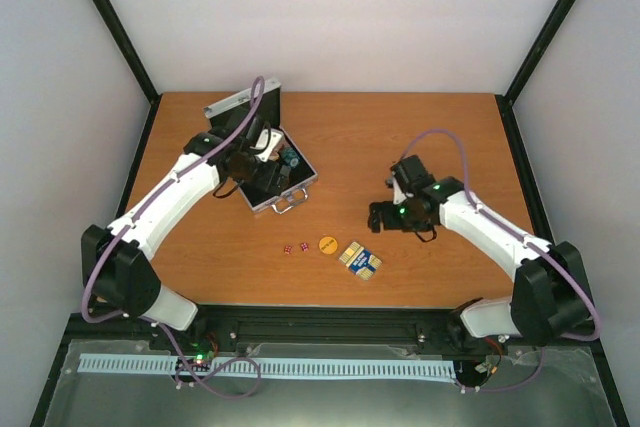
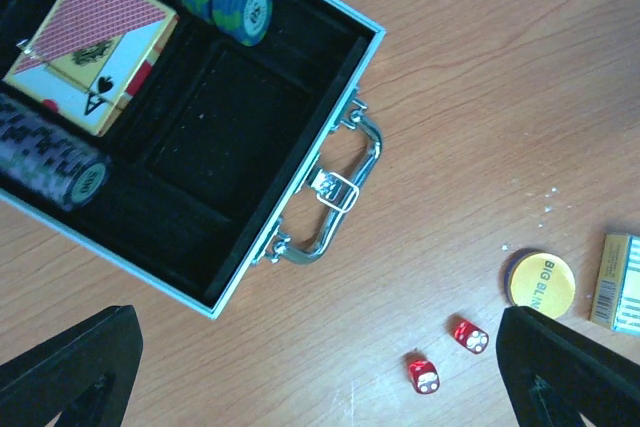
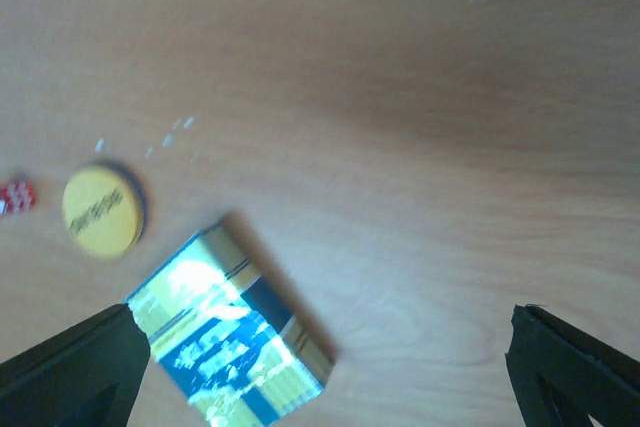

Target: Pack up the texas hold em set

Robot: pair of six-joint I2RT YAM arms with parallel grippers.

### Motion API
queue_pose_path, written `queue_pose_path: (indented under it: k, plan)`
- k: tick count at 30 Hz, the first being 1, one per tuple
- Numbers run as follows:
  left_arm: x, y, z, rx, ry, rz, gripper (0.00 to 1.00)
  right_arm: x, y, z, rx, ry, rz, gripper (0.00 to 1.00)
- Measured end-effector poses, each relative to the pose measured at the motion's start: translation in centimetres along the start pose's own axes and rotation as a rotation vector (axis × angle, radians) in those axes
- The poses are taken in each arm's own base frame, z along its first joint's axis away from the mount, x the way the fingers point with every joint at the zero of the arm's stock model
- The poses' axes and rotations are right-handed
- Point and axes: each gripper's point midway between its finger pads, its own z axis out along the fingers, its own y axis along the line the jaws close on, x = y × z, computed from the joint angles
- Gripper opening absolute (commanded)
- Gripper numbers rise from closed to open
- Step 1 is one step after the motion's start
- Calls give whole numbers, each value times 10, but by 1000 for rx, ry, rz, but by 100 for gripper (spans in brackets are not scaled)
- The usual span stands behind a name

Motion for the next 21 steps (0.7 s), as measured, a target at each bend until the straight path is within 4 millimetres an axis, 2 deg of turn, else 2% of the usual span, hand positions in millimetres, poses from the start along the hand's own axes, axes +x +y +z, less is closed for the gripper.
queue_pose_path:
  k: [6, 9, 13, 21]
  plan:
    - [6, 7, -13, -42, -26, -66, 100, 42, 42, 6, -26, 88, -213, 97]
    - [10, 7, -20, -45, -42, -85, 100, 59, 54, 10, -23, 133, -313, 95]
    - [15, 9, -24, -55, -52, -93, 100, 70, 65, 18, 5, 186, -416, 96]
    - [28, 13, -21, -75, -29, -94, 100, 86, 85, 34, 91, 245, -600, 100]
